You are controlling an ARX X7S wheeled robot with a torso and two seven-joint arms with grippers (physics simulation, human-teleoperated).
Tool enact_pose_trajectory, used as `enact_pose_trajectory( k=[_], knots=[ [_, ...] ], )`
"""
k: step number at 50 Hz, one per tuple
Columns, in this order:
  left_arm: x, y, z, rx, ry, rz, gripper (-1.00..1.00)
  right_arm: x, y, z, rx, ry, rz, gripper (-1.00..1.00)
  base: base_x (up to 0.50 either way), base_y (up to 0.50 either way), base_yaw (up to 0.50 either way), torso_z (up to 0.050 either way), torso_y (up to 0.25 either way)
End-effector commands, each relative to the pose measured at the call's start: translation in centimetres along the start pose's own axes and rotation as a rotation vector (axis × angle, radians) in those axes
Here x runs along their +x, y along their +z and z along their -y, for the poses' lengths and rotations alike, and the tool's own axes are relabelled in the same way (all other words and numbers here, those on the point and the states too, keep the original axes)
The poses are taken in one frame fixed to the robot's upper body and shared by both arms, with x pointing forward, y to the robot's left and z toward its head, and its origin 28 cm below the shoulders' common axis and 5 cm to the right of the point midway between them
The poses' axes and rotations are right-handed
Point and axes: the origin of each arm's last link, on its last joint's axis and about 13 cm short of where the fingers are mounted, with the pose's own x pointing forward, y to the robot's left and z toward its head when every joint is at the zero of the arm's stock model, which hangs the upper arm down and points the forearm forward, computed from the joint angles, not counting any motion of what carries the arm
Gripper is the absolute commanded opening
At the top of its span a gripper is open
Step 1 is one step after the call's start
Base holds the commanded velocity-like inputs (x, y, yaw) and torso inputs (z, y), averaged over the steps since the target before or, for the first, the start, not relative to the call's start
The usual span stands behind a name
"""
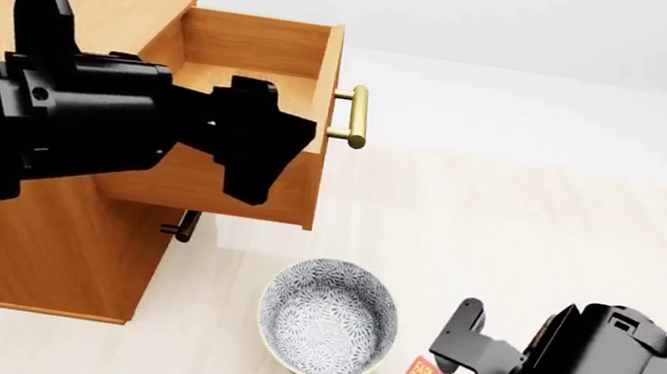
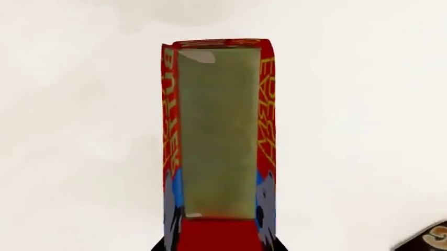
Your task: Put the butter at the back in the top drawer of the cabinet and close it.
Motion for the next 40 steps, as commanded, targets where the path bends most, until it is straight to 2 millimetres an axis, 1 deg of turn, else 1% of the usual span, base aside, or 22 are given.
enact_pose_trajectory(
  k=[1,10,14,22,30,38,40],
  knots=[
    [0.0,0.0,0.0,-0.003,0.0,-0.002,1.0,0.4,-0.2,-0.1,0.002,0.018,-0.012,-1.0,0.0,0.0,0.0,0.0,0.0],
    [0.0,0.1,-0.1,-0.013,-0.007,0.003,1.0,0.2,-0.1,0.0,0.002,0.004,-0.001,-1.0,0.0,0.0,0.0,0.0,0.0],
    [0.0,0.1,-0.2,-0.024,-0.017,0.008,1.0,-0.3,-0.2,-0.1,-0.002,-0.008,0.006,-1.0,0.0,0.0,0.0,0.0,0.0],
    [0.1,0.0,-0.2,-0.021,-0.072,-0.03,1.0,-3.0,-0.6,-0.6,-0.025,-0.048,0.027,-1.0,0.0,0.0,0.0,0.0,0.0],
    [-0.5,0.0,0.0,0.04,-0.077,0.004,1.0,-5.6,-1.0,-1.2,-0.04,-0.091,0.046,-1.0,0.0,0.0,0.0,0.0,0.001],
    [-0.5,-0.3,-0.2,0.085,-0.099,0.039,1.0,-8.1,-1.2,-1.8,-0.055,-0.134,0.067,-1.0,0.0,0.0,0.0,0.0,0.0],
    [-0.6,-0.3,-0.2,0.127,-0.122,0.038,1.0,-8.9,-1.3,-2.0,-0.06,-0.149,0.071,-1.0,0.0,0.0,0.0,0.0,0.0]
  ],
)
